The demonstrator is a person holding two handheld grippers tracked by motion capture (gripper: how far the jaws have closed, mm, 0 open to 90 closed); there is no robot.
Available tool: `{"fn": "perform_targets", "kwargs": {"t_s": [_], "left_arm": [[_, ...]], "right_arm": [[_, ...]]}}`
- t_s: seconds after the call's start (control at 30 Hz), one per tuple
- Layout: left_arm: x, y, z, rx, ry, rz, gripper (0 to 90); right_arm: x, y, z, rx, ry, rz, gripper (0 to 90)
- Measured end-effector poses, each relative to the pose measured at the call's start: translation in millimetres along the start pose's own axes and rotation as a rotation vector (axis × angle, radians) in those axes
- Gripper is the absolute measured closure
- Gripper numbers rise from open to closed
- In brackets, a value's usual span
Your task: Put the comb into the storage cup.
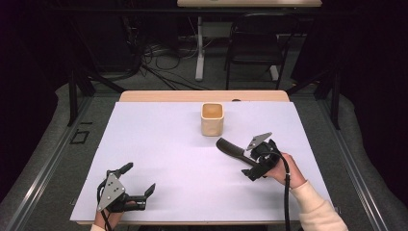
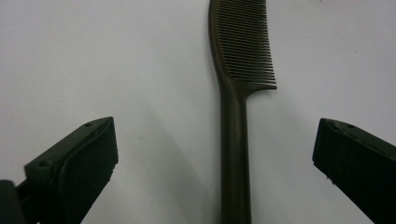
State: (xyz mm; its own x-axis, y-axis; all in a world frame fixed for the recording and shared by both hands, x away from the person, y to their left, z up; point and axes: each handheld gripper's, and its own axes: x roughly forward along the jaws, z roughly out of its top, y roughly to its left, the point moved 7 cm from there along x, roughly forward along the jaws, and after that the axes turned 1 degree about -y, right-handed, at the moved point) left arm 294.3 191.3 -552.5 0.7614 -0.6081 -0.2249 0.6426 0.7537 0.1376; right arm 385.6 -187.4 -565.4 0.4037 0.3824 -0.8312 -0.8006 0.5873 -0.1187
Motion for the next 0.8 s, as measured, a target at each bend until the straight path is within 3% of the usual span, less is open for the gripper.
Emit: {"fn": "perform_targets", "kwargs": {"t_s": [0.5,0.8], "left_arm": [[0.3,-0.1,0.0,0.000,0.001,0.001,0.8],[0.7,-0.2,-0.4,-0.001,0.004,-0.001,0.8]], "right_arm": [[6.6,9.5,6.8,-0.043,0.032,0.029,0.0],[9.2,11.8,5.3,-0.061,0.089,0.051,0.0]]}}
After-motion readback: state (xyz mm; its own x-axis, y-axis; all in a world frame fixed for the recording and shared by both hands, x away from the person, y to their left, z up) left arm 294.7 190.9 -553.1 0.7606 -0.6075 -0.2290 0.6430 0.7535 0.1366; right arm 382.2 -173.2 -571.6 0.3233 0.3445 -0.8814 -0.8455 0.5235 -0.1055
